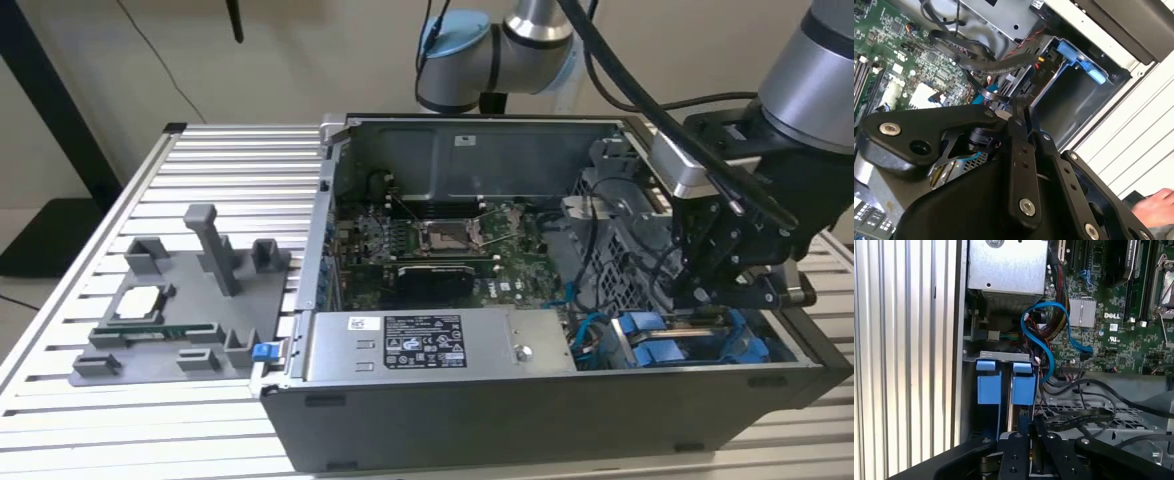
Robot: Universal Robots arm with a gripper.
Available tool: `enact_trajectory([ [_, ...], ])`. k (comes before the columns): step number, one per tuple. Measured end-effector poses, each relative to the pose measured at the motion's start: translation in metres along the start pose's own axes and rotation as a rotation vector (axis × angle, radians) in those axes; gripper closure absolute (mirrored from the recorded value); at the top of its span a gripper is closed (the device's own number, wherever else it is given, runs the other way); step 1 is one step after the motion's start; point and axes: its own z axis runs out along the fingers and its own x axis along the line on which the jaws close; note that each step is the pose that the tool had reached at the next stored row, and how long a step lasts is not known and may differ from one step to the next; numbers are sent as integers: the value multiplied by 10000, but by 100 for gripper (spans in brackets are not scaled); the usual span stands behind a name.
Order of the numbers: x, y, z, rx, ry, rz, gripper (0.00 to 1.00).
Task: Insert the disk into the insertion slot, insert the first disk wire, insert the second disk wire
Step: 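Insert the second disk wire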
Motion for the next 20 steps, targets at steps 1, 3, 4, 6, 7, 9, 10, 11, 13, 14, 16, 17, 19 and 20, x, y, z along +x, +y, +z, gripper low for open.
enact_trajectory([
  [1, 2, -11, 12, 1, -27, 3, 100],
  [3, 4, -52, 36, 2, -66, 5, 100],
  [4, 6, -68, 46, -1, -75, 5, 100],
  [6, 11, -101, 72, -17, -107, 9, 100],
  [7, 13, -111, 83, -24, -122, 10, 100],
  [9, 15, -117, 105, -36, -146, 23, 100],
  [10, 16, -118, 115, -46, -152, 31, 100],
  [11, 18, -118, 123, -55, -158, 38, 100],
  [13, 20, -119, 132, -78, -166, 52, 100],
  [14, 22, -120, 133, -87, -168, 56, 100],
  [16, 30, -123, 133, -96, -183, 57, 100],
  [17, 35, -124, 133, -102, -196, 59, 100],
  [19, 43, -124, 128, -116, -242, 63, 100],
  [20, 44, -124, 120, -119, -258, 64, 100],
])
